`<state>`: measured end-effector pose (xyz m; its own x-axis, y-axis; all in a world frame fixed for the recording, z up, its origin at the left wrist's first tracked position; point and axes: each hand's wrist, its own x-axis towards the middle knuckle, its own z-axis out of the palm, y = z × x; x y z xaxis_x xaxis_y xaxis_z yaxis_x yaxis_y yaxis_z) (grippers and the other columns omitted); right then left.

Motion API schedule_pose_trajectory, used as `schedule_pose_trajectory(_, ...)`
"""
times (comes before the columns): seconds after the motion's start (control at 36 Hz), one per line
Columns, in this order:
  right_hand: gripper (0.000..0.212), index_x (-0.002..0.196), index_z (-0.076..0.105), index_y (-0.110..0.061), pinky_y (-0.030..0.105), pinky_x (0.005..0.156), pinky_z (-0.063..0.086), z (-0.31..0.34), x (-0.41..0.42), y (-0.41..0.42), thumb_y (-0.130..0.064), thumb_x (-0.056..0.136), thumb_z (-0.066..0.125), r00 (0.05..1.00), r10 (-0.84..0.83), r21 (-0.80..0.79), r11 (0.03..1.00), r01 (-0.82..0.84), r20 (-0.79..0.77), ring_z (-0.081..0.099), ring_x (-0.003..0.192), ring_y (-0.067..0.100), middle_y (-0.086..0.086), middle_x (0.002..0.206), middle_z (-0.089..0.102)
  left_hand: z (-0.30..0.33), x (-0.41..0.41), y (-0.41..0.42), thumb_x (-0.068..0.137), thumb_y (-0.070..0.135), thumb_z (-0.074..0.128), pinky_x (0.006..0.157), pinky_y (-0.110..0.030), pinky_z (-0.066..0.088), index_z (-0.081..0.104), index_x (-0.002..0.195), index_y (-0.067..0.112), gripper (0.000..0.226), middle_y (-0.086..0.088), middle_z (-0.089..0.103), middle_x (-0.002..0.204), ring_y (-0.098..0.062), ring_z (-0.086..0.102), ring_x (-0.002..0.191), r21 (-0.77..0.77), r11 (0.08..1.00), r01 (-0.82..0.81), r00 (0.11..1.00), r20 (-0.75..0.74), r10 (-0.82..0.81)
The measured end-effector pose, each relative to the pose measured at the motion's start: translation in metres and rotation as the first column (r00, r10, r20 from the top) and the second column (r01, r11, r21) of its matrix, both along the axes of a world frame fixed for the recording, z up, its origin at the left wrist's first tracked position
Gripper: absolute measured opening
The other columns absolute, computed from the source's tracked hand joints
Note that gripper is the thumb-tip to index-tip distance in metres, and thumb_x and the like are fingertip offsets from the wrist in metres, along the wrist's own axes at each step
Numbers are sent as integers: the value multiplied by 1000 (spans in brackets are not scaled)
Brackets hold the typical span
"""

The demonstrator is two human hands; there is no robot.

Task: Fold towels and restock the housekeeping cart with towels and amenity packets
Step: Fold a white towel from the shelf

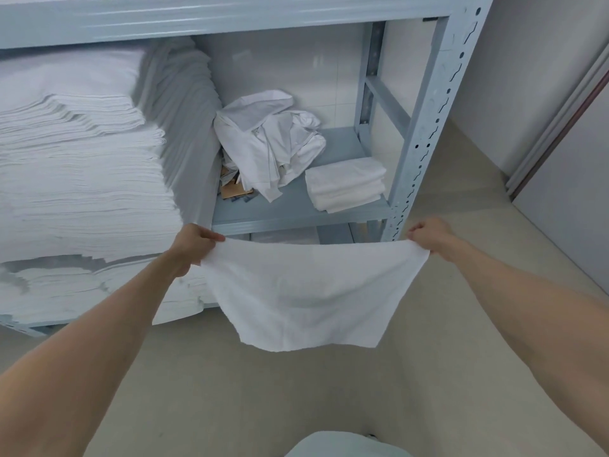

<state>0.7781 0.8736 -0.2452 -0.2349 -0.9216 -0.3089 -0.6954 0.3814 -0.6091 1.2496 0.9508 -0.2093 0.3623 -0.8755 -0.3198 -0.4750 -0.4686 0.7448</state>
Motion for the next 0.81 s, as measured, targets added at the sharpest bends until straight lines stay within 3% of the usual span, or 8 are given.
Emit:
schedule_pose_trajectory(0.11,25,107,68,9,40,73,53,2,0,-2,-8,92,59,999,-24,-49,999,22,-34,55,85,28,24,114,67,1,0,-4,92,-8,62,79,-39,57,73,91,3,15,-17,67,96,-28,64,82,21,999,-39,998,-47,40)
schedule_pose_trajectory(0.28,11,91,72,-4,34,75,49,2,-4,-5,-12,92,64,998,-67,-106,992,69,23,57,92,26,15,111,69,5,-3,-7,95,-11,54,83,-36,54,74,85,3,27,-15,65,105,-28,58,86,7,996,-88,986,-144,88)
schedule_pose_trajectory(0.42,31,85,67,-6,30,73,44,5,-13,-6,-34,82,80,976,-11,-41,999,20,216,56,89,23,6,92,65,11,-10,-7,94,-4,59,54,-24,42,75,92,7,20,-15,66,107,-18,51,67,-112,992,-58,977,-209,34)
schedule_pose_trajectory(0.47,42,101,71,-5,31,86,44,7,-15,-5,-37,76,85,958,54,-13,999,-52,280,57,102,20,3,107,65,13,-12,-7,87,6,73,77,-37,56,75,104,7,17,-15,69,112,-22,61,82,-119,993,-20,970,-243,-9)
schedule_pose_trajectory(0.53,53,113,70,-9,33,101,39,7,-16,-4,-38,72,87,949,117,0,992,-123,291,52,117,19,1,122,59,14,-13,-8,81,16,82,89,-53,50,74,113,11,34,-12,67,113,-25,58,101,-114,993,16,989,-142,-32)
schedule_pose_trajectory(0.61,67,126,64,-11,35,109,37,7,-18,-2,-35,69,90,946,223,52,969,-241,235,49,126,21,2,132,55,15,-11,-8,72,24,89,69,-38,47,74,114,15,46,-9,62,104,-23,59,91,-160,982,104,995,10,-103)
schedule_pose_trajectory(0.72,61,127,62,-13,28,89,40,6,-15,3,-19,72,88,918,394,199,904,-380,-37,49,112,20,5,130,52,11,-5,-10,64,24,94,68,-35,49,77,101,16,42,-6,60,106,-22,58,88,-141,950,279,934,271,-234)
schedule_pose_trajectory(0.81,51,121,64,-13,29,76,47,3,-10,4,-1,75,81,870,461,215,880,-423,-178,53,115,28,12,135,41,7,-1,-11,63,17,94,84,-41,50,77,104,13,45,-10,52,108,-28,53,98,-63,936,345,855,434,-286)
